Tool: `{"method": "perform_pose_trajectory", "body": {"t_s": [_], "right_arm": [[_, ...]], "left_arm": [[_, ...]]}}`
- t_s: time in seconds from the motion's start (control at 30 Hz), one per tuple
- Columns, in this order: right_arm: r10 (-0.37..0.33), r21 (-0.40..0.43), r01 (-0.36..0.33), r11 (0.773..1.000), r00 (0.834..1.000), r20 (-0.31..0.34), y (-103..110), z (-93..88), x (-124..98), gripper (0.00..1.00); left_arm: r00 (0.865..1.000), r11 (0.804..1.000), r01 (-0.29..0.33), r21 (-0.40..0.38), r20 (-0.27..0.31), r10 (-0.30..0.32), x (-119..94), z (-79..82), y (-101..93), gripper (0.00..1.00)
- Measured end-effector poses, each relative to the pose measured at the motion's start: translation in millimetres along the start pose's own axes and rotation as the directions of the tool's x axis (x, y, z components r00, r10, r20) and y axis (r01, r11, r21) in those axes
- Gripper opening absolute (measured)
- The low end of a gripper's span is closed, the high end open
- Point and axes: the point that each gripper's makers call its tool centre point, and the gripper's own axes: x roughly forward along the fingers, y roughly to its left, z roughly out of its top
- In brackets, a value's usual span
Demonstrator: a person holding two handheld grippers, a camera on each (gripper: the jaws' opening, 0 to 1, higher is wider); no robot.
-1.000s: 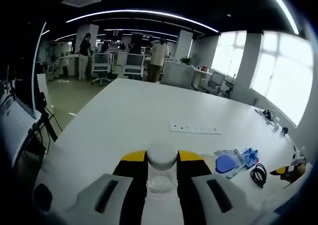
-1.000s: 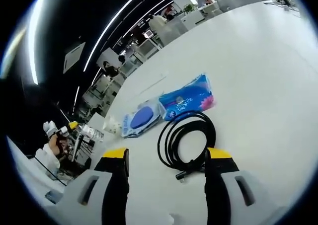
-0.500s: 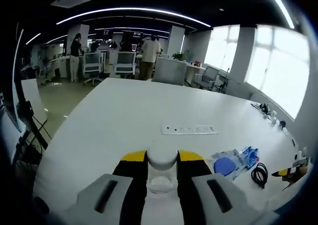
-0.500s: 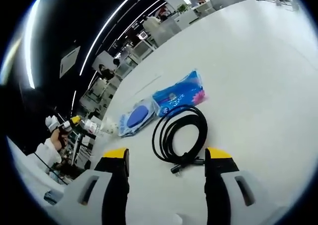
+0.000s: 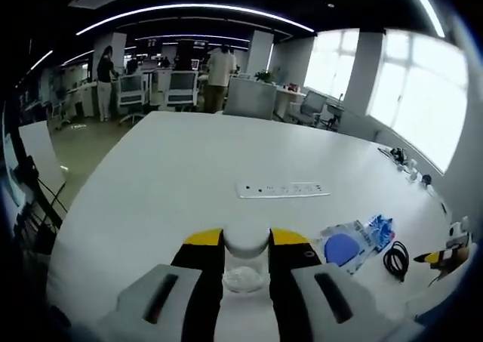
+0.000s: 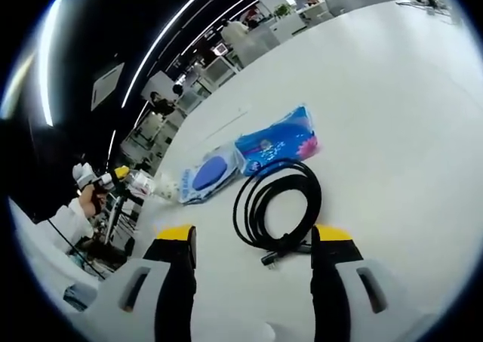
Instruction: Arrange the tabletop items into an orderly group along one side of the table until the central work area is clear of visible clutter.
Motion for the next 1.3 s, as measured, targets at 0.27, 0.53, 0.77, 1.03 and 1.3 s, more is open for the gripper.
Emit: {"method": "perform_pose_trajectory", "body": {"t_s": [0.27, 0.53, 0.77, 1.03, 1.3], "right_arm": [[-0.004, -0.001, 0.004, 1.000, 1.000, 0.000, -3.6, -1.5, -1.0, 0.61], [-0.001, -0.009, 0.002, 1.000, 1.000, 0.004, -3.9, -0.5, -0.6, 0.61], [-0.003, -0.010, 0.003, 1.000, 1.000, 0.009, -4.2, -2.3, -3.5, 0.61], [0.000, -0.030, 0.000, 1.000, 1.000, 0.021, -6.3, 2.6, -6.1, 0.61], [0.008, -0.078, -0.008, 0.997, 1.000, -0.001, -4.5, 2.8, -4.9, 0.61]], "left_arm": [[1.000, 0.999, -0.018, 0.027, -0.022, 0.018, 4.3, -7.5, -2.0, 0.20], [1.000, 0.998, -0.031, 0.060, 0.002, 0.031, 4.0, -6.8, -5.8, 0.20], [0.999, 0.997, -0.033, 0.073, 0.018, 0.031, 0.9, -9.6, -13.3, 0.21], [0.999, 0.997, -0.033, 0.073, 0.021, 0.031, -1.1, -16.3, -17.1, 0.22], [0.997, 0.998, -0.043, 0.052, 0.062, 0.040, -13.7, -14.7, -17.2, 0.45]]}}
